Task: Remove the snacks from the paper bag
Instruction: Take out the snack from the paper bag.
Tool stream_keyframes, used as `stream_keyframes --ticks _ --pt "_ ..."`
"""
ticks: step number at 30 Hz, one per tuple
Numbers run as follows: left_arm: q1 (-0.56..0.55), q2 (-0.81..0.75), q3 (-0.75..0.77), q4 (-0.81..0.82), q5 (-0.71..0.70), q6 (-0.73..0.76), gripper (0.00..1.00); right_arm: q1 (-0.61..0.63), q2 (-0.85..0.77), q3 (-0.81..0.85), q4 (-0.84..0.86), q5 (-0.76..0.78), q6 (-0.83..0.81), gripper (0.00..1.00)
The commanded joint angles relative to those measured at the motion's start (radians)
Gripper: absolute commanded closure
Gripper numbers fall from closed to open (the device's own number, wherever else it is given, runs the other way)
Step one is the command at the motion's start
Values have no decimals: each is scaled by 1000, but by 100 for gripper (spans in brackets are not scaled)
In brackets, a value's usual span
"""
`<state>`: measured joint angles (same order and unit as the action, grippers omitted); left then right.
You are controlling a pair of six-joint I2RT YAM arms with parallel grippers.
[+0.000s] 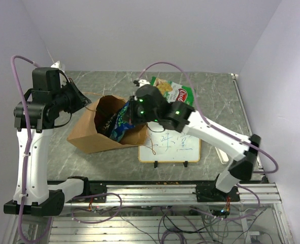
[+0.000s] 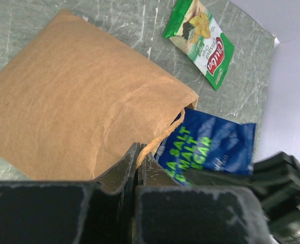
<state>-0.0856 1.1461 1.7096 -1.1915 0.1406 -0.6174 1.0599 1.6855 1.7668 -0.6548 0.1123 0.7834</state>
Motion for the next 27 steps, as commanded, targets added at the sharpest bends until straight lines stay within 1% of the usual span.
stream_keyframes --ticks 1,4,8,11,14,19,22,25,27 --pt "12 -17 -7 68 -21 9 93 -31 -181 -122 216 -42 -98 100" --pt "12 -24 -32 90 -10 8 93 -55 -260 -178 284 -56 -165 100" --pt "12 -31 -45 88 -32 21 93 -91 -327 -190 341 -75 -236 100" --pt "12 -36 -48 86 -56 23 93 -124 -357 -175 364 -53 -292 100" --pt "12 -46 -67 99 -62 16 93 -181 -369 -150 378 -2 -328 100" --pt "12 -48 -91 105 -81 -25 93 -332 -344 -130 424 72 -364 100" --pt "12 -36 -86 98 -71 -62 93 -435 -289 -130 431 109 -338 100" --pt "12 -25 -81 87 -55 -81 93 -521 -231 -153 468 78 -302 100" --pt "12 -22 -81 82 -50 -89 93 -558 -188 -166 503 39 -285 100"
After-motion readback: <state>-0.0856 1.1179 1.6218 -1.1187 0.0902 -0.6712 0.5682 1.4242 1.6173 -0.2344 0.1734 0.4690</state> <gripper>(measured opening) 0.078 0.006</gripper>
